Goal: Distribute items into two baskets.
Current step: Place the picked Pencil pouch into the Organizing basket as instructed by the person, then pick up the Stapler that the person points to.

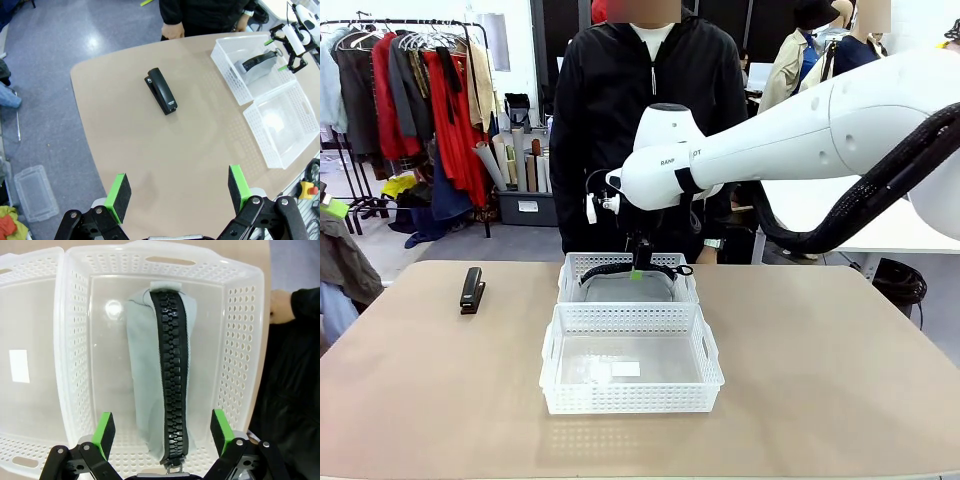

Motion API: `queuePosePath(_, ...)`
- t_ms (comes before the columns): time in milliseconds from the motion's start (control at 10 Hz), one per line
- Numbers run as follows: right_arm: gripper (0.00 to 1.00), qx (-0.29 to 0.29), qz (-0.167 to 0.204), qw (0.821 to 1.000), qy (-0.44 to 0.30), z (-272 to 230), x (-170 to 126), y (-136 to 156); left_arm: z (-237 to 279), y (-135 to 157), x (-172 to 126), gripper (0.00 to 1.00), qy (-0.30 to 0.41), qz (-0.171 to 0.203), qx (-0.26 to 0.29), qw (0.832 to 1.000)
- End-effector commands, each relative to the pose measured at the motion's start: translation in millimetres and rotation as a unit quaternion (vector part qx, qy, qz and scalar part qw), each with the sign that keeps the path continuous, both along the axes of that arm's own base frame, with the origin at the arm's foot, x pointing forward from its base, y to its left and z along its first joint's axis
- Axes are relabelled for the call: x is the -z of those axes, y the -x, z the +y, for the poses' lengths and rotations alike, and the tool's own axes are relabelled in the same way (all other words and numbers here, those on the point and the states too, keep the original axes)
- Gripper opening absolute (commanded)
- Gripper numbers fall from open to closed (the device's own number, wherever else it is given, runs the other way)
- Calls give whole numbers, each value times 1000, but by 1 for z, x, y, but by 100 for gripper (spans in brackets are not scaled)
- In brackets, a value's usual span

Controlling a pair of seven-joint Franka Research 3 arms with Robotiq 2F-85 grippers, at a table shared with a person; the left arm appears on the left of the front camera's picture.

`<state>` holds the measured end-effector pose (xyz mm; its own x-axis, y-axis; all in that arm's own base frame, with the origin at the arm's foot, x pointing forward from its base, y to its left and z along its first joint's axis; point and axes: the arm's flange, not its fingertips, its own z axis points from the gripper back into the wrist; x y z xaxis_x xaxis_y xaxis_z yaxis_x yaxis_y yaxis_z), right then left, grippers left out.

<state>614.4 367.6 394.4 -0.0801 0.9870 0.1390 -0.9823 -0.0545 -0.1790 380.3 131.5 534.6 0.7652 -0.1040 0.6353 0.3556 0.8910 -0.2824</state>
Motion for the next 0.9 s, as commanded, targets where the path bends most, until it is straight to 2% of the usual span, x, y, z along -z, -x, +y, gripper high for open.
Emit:
queuePosePath(0,100,2,-6,1000,-4,0,-3,-2,0,0,1,100,6,-2,1,1000)
queuePosePath(800,100,2,-6,1000,-4,0,-3,-2,0,0,1,100,6,-2,1,1000)
